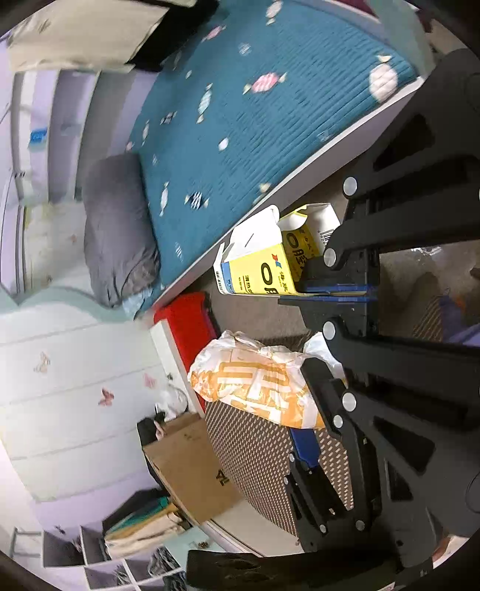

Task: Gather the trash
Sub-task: 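Carry the bag and box in both grippers over the bucket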

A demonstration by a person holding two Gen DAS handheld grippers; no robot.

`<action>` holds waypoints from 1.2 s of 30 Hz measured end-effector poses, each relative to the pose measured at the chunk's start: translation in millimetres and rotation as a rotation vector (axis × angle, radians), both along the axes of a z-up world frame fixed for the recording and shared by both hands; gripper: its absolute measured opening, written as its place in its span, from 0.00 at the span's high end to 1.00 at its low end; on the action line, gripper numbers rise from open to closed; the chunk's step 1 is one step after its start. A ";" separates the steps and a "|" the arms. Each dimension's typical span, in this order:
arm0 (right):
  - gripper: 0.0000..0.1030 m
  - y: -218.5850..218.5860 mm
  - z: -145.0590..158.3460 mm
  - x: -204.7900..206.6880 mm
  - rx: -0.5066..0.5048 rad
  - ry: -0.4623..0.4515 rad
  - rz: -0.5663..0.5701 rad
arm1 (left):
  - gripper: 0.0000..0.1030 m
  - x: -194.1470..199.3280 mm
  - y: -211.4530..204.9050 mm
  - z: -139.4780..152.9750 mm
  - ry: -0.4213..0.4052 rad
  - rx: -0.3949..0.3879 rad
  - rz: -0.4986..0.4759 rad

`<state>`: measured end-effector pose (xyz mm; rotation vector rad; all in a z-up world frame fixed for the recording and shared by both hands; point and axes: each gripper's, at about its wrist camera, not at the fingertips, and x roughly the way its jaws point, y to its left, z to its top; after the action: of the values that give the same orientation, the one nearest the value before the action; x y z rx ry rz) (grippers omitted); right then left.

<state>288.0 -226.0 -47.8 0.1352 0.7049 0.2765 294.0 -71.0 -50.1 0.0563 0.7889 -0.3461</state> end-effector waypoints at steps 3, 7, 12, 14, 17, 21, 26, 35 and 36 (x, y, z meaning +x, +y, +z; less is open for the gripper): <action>0.99 -25.9 -14.2 -10.8 0.006 0.018 -0.053 | 0.61 -2.3 -27.7 -12.1 0.022 0.020 -0.054; 0.99 -55.6 -39.8 -24.8 0.004 0.053 -0.110 | 0.61 -2.8 -60.7 -30.0 0.065 0.024 -0.116; 0.98 -85.8 -78.5 -39.3 0.011 0.125 -0.173 | 0.61 -1.0 -97.0 -66.9 0.143 0.043 -0.178; 0.98 -96.3 -96.0 -45.8 0.004 0.158 -0.208 | 0.61 0.5 -109.7 -82.9 0.170 0.063 -0.193; 0.98 -112.5 -123.4 -55.3 0.025 0.211 -0.249 | 0.61 1.7 -129.0 -108.7 0.222 0.090 -0.224; 0.98 -132.3 -157.7 -67.2 0.042 0.282 -0.308 | 0.51 -1.1 -151.1 -149.2 0.298 0.156 -0.264; 0.98 -154.9 -186.7 -78.3 0.067 0.346 -0.380 | 0.26 0.3 -155.7 -181.2 0.329 0.182 -0.257; 0.97 -137.6 -199.9 -59.4 0.045 0.389 -0.357 | 0.26 5.6 -128.0 -192.1 0.349 0.216 -0.228; 0.97 -134.6 -198.5 -55.7 0.035 0.388 -0.364 | 0.26 6.2 -124.4 -190.9 0.341 0.224 -0.219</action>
<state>232.3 -360.6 -246.3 0.3520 1.0423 -0.0914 300.2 -195.4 -241.0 0.3018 1.1623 -0.4802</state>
